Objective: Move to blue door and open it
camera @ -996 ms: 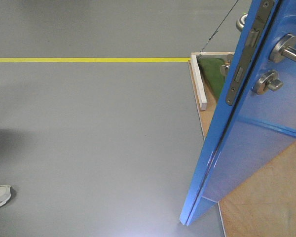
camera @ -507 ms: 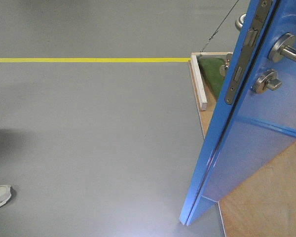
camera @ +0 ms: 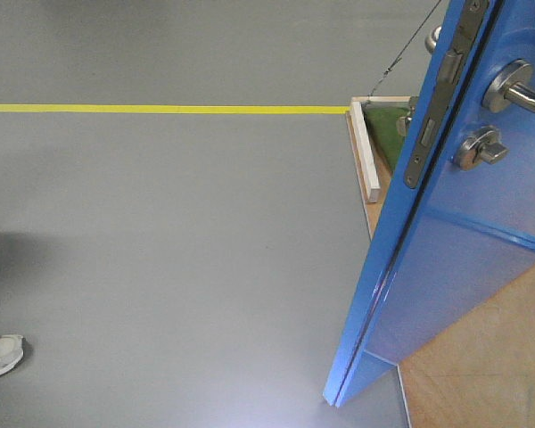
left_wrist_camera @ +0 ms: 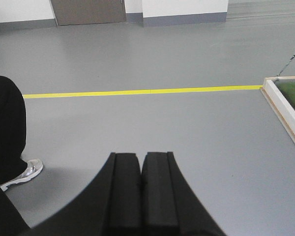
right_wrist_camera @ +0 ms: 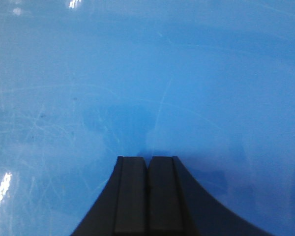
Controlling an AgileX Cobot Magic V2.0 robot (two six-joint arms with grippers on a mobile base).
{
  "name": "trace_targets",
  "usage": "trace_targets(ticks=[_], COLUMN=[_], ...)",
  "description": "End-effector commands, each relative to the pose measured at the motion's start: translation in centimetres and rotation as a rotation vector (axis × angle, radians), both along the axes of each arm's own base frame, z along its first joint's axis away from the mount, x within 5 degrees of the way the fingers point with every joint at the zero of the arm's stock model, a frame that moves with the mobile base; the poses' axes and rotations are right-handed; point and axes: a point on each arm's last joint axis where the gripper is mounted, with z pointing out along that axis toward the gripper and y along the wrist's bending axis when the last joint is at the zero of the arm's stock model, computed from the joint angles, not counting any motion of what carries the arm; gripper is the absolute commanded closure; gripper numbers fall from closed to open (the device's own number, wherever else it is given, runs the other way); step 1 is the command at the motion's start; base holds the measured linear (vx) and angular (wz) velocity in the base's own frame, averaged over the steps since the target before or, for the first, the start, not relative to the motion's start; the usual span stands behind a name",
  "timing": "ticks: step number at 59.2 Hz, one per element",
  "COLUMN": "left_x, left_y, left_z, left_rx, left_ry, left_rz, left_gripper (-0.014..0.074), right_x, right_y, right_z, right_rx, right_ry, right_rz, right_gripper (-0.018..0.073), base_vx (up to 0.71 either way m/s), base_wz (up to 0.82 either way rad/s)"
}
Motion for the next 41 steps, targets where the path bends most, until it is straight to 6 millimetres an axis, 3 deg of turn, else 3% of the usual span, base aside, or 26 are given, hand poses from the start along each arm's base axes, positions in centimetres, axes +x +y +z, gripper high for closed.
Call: trace_targets(ticks=[1,41], left_x=[0.11,0.11], left_y=[-0.04,-0.04], left_z=[0.64,0.64], left_rx=[0.002,0.002], left_ry=[-0.089,-0.089], left_rz=[-0.007,-0.007], left_gripper=[0.0526,0.0526], right_x=[-0.43,-0.43], right_y=[0.20,0.20], right_z=[1.37,1.37], right_rx=[0.000,0.000], right_ry=[-0.046,-0.046], right_rz=[0.011,0.011], right_gripper=[0.0557,0.0557], base_vx=[0.06,0.11], base_wz=[0.03,0.04])
